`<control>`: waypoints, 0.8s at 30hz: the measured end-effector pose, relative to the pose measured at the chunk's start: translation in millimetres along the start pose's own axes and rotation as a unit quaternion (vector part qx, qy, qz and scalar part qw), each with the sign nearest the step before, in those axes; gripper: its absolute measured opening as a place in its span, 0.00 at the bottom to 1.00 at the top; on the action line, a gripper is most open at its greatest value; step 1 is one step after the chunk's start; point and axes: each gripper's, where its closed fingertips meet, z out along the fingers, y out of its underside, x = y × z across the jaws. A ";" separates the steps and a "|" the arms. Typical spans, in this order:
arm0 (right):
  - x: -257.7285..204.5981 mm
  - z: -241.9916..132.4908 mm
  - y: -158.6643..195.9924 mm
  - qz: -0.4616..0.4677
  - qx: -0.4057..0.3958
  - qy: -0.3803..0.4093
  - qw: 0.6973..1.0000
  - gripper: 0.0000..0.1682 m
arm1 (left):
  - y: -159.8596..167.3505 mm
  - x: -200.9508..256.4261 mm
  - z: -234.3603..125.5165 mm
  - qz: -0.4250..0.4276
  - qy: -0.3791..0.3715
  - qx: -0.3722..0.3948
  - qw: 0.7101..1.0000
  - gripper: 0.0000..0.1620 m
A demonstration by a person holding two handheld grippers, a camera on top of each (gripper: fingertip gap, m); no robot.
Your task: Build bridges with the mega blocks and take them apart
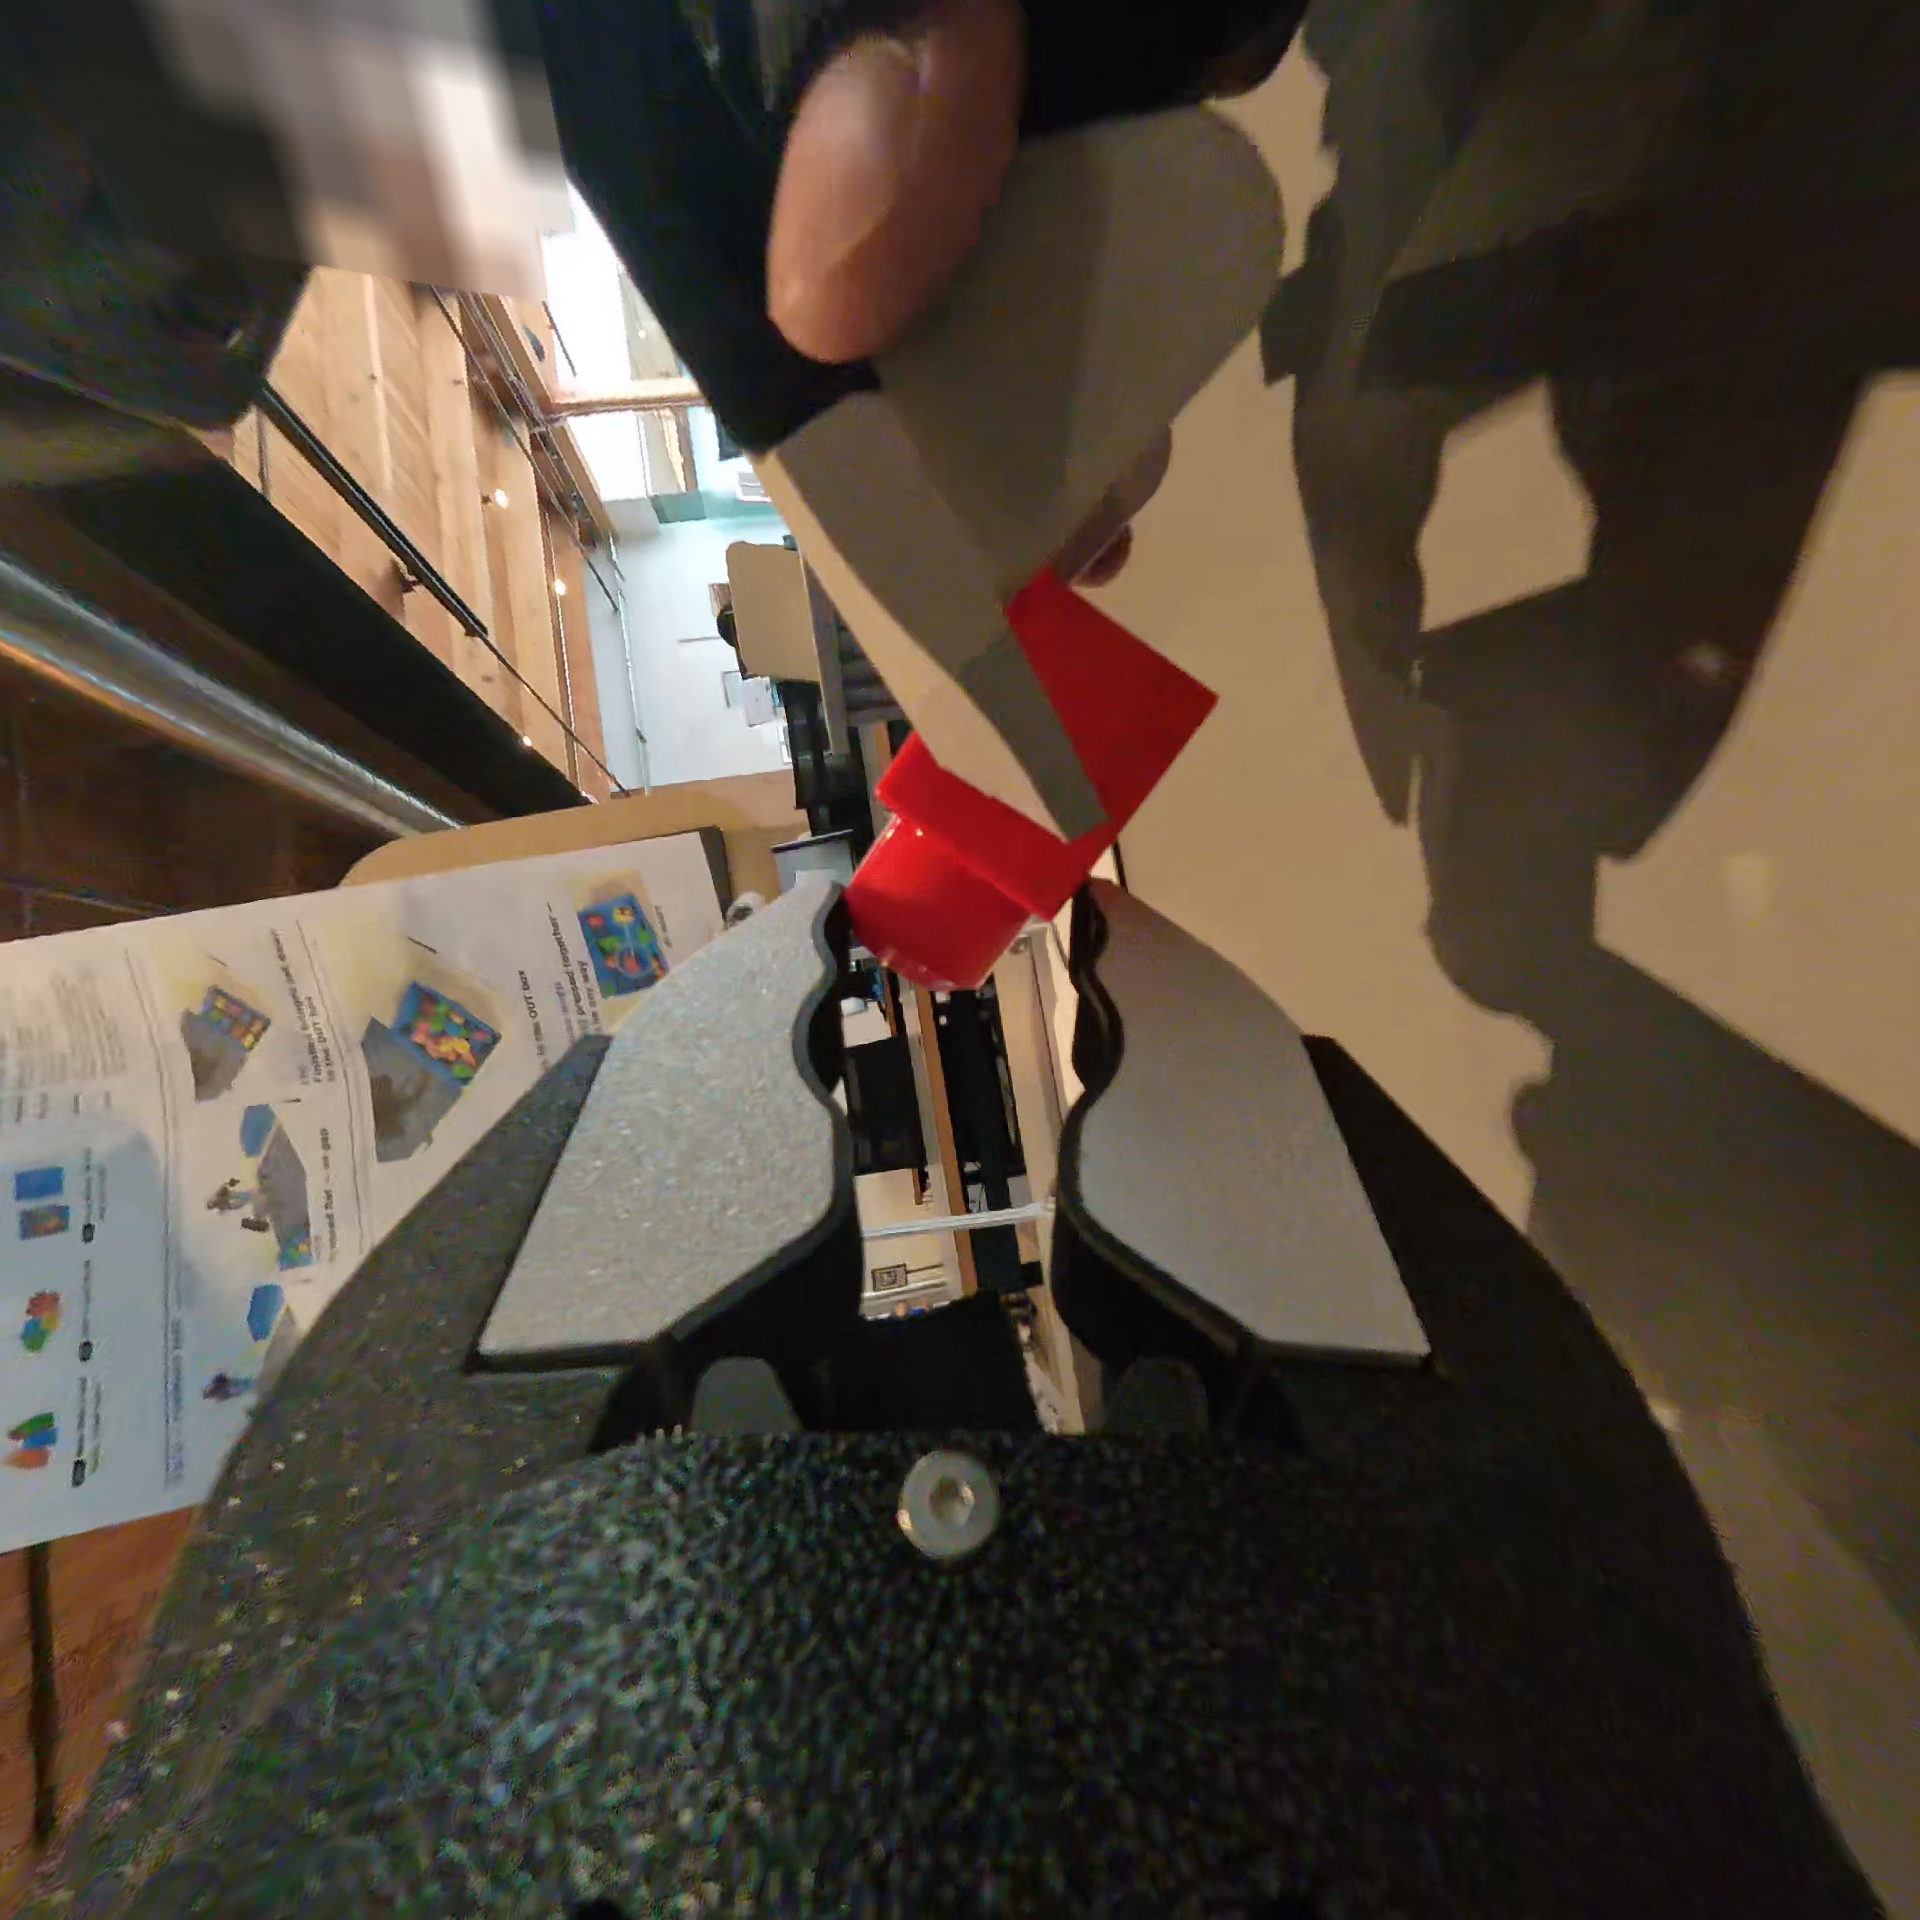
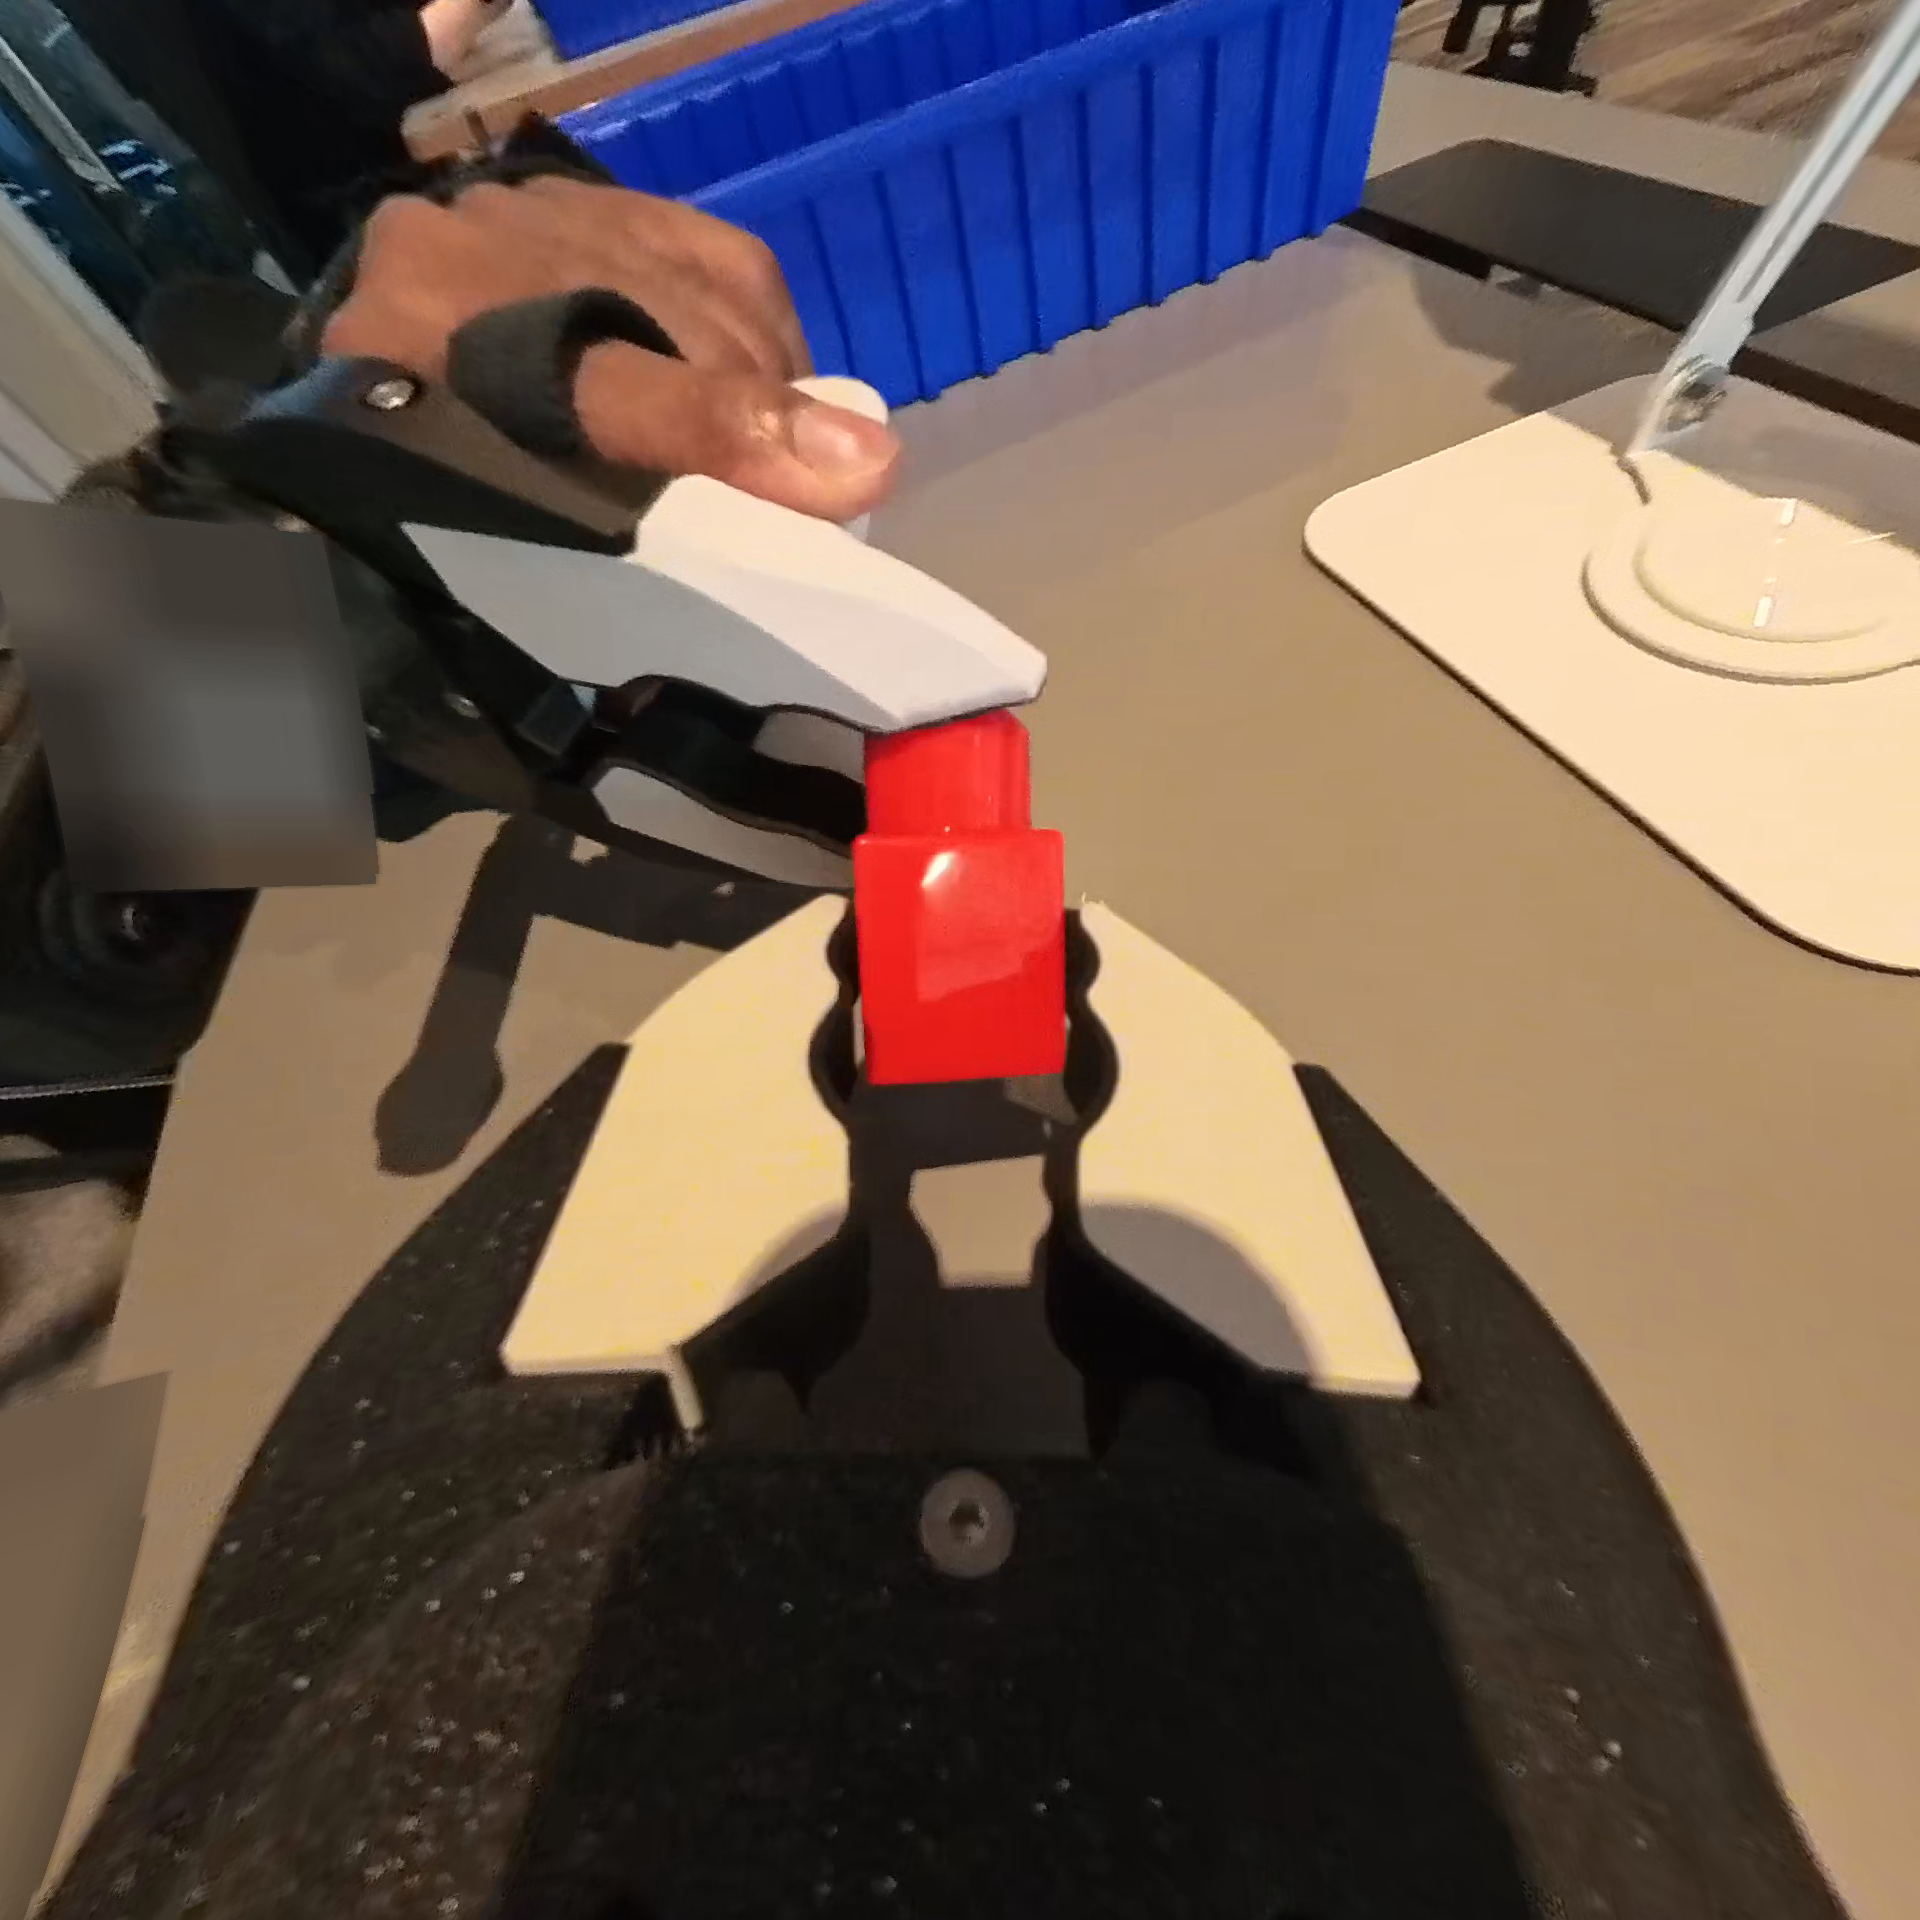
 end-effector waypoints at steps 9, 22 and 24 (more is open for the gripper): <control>-9.8 -33.1 -40.8 0.002 0.154 -0.060 0.986 0.22 | -12.1 -20.1 -18.2 -0.453 0.112 0.161 0.870 0.34; -36.4 -29.1 -41.2 -0.115 0.167 -0.069 0.977 0.22 | -44.3 -56.9 -43.2 -0.657 0.187 0.347 0.643 0.20; -37.6 -28.7 -40.4 -0.114 0.167 -0.074 0.977 0.22 | -43.5 -56.4 -42.6 -0.655 0.182 0.346 0.647 0.18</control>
